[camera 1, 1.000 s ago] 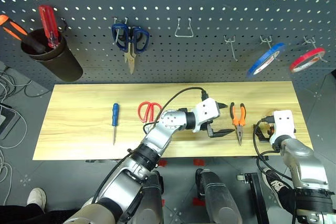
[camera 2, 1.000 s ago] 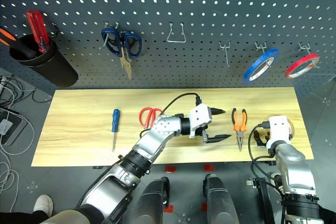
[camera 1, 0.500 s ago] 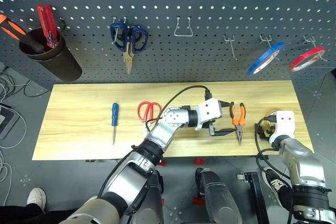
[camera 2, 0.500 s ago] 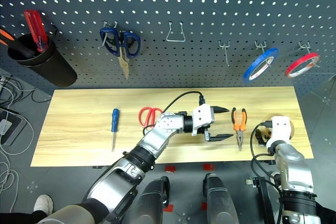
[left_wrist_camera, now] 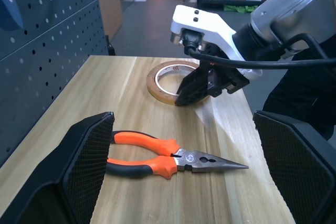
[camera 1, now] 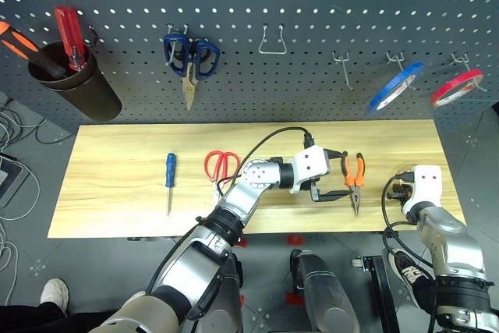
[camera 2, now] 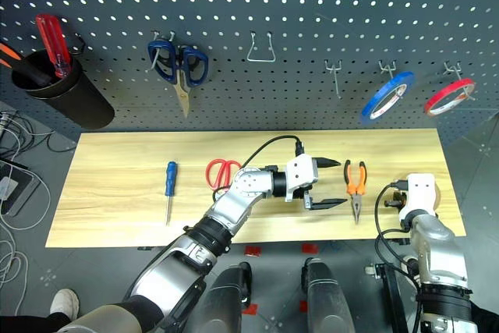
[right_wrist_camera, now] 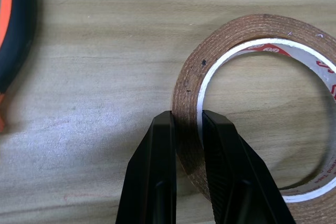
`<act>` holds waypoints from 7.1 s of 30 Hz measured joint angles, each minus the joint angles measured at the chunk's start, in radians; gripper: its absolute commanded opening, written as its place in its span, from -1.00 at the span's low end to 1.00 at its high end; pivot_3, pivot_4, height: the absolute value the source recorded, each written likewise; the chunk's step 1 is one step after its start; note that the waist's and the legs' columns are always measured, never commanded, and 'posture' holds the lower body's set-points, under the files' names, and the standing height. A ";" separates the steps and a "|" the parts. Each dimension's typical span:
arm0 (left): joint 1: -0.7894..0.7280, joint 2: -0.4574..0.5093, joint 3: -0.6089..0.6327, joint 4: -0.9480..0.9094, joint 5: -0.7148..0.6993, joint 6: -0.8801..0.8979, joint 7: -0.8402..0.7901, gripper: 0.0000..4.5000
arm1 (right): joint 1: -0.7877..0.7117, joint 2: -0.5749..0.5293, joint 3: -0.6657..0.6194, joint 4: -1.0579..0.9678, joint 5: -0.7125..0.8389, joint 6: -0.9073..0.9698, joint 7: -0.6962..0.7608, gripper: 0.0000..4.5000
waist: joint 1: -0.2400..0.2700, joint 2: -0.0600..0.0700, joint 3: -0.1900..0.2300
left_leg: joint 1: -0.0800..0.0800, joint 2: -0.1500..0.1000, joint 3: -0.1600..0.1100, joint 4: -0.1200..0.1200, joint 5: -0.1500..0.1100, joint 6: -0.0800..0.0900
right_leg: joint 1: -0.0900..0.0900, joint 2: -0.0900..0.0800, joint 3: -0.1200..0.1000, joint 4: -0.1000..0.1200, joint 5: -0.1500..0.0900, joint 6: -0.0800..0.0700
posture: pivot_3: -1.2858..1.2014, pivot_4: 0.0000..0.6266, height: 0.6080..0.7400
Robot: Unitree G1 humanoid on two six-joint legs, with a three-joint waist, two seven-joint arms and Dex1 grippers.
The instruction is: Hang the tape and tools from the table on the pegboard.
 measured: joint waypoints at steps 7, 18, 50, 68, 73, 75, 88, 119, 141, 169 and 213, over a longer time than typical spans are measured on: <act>0.132 0.036 0.001 -0.204 -0.019 0.161 -0.012 1.00 | 0.193 -0.009 0.106 -0.271 -0.095 -0.066 -0.004 -0.81 | -0.003 0.002 -0.001 | -0.001 0.000 0.002 0.001 0.000 -0.001 | -0.002 -0.001 0.001 0.001 -0.001 0.001 | 0.03 0.12 1.00; 0.342 0.132 0.125 -0.788 -0.128 0.636 0.170 1.00 | 0.463 -0.001 0.252 -0.595 -0.330 -0.358 -0.075 -0.81 | 0.003 0.006 -0.012 | -0.001 -0.001 0.000 0.001 0.002 -0.005 | -0.001 -0.003 -0.001 0.001 0.000 0.002 | 0.05 -0.07 1.00; 0.286 0.103 0.136 -0.928 -0.207 0.817 0.397 1.00 | -0.108 -0.042 0.368 -0.050 -0.604 -1.033 -0.164 -0.81 | 0.013 -0.003 -0.045 | 0.000 -0.001 -0.001 0.003 0.003 -0.004 | 0.001 -0.004 -0.002 0.003 0.001 0.000 | 0.09 -0.05 1.00; 0.247 0.114 0.154 -0.862 -0.201 0.757 0.418 1.00 | -0.177 -0.014 0.375 0.106 -0.473 -0.967 -0.044 0.32 | 0.014 -0.003 -0.046 | -0.001 -0.001 0.000 0.011 0.002 -0.002 | 0.001 -0.004 -0.002 0.008 0.001 0.000 | 0.10 -0.09 1.00; 0.247 0.118 0.155 -0.861 -0.201 0.755 0.419 1.00 | -0.164 -0.014 0.368 0.098 -0.446 -0.948 -0.034 0.99 | 0.018 -0.003 -0.046 | -0.002 -0.001 0.000 0.014 0.001 -0.001 | 0.001 -0.005 -0.002 0.010 0.001 0.000 | 0.10 -0.09 1.00; 0.249 0.124 0.155 -0.861 -0.201 0.754 0.418 1.00 | -0.147 -0.015 0.366 0.075 -0.443 -0.935 -0.025 0.99 | 0.021 -0.003 -0.046 | -0.002 -0.001 0.000 0.014 0.001 -0.001 | 0.001 -0.005 -0.002 0.010 0.001 0.000 | 0.10 -0.08 1.00; 0.464 0.296 0.154 -0.901 -0.203 0.728 0.321 1.00 | 0.187 0.027 0.289 -0.340 -0.323 -0.431 0.107 0.99 | 0.024 -0.002 -0.049 | 0.000 -0.001 -0.001 0.014 0.000 0.000 | 0.001 -0.005 -0.001 0.012 0.001 0.000 | 0.07 0.16 1.00; 0.499 0.357 0.118 -0.902 -0.152 0.654 0.276 1.00 | -0.262 0.283 0.093 -0.193 -0.192 0.491 -0.109 0.99 | 0.009 0.003 0.023 | -0.002 -0.002 -0.006 0.013 -0.003 0.007 | -0.001 -0.005 0.000 0.011 0.000 0.000 | 0.12 0.55 1.00; 0.470 0.349 0.120 -0.900 -0.162 0.669 0.283 1.00 | -0.239 0.204 0.115 -0.218 -0.126 0.508 -0.097 0.32 | 0.006 0.003 0.029 | -0.002 -0.001 -0.007 0.002 0.000 0.001 | -0.002 -0.005 -0.001 0.002 0.000 0.001 | 0.11 0.43 1.00; 0.633 0.268 0.349 -1.226 -0.454 0.928 0.529 1.00 | -0.384 0.221 0.394 -0.484 -0.025 -0.207 0.152 0.32 | 0.017 -0.007 -0.036 | -0.023 -0.001 -0.007 0.014 0.002 -0.002 | -0.018 -0.005 -0.007 0.003 0.005 0.002 | 0.14 -0.18 1.00; 0.226 0.155 0.372 -0.897 -0.315 0.704 0.631 1.00 | -0.868 0.410 0.320 0.230 -0.175 -0.811 -0.171 0.32 | 0.030 -0.011 -0.047 | -0.023 0.001 0.001 0.017 0.002 0.000 | -0.023 -0.008 -0.004 0.018 0.005 0.001 | 0.17 -0.09 1.00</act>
